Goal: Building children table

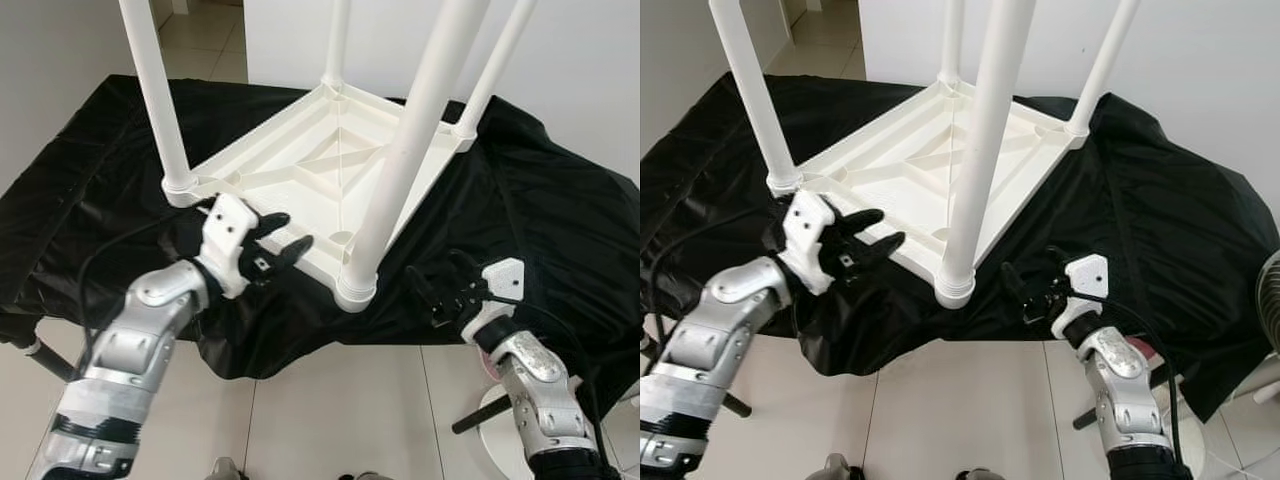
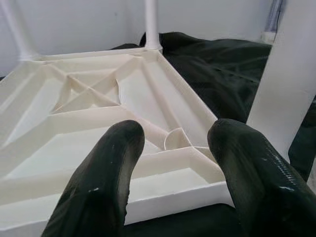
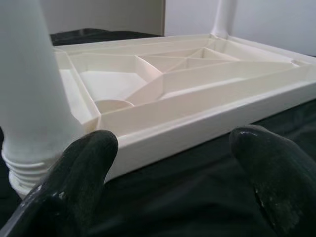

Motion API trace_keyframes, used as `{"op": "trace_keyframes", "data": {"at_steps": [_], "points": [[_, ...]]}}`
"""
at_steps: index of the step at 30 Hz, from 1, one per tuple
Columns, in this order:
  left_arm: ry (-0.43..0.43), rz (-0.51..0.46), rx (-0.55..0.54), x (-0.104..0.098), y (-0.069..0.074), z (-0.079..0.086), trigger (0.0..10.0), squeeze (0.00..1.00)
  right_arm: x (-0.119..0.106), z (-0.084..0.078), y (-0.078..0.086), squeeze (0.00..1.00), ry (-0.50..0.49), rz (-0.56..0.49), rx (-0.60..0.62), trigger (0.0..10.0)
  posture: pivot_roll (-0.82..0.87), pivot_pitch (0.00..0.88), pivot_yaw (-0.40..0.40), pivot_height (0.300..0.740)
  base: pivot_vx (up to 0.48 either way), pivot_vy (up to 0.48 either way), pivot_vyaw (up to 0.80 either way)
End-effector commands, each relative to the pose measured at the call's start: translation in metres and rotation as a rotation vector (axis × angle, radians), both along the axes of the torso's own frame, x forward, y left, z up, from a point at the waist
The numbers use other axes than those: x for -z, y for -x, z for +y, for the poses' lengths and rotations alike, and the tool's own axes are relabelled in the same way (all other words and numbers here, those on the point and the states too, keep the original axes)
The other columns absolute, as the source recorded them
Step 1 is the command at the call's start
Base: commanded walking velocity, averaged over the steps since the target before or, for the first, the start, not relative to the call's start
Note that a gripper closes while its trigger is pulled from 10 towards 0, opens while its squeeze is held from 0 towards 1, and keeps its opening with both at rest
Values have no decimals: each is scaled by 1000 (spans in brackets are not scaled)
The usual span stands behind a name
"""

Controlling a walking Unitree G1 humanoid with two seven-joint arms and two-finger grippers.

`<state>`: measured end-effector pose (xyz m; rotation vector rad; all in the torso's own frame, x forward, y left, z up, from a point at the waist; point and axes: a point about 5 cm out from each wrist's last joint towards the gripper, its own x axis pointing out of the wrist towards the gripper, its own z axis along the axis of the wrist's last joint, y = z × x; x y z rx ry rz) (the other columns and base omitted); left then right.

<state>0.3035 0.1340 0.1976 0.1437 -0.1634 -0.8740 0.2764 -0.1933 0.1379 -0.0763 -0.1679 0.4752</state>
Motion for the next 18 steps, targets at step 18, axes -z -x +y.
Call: {"op": "trace_keyframes", "data": {"at_steps": [18], "points": [[-117,168,-88,39,45,47,10000,0,-9,29,9,0,22,95,-370,10000,6,33,-35,740,0,0,0]]}}
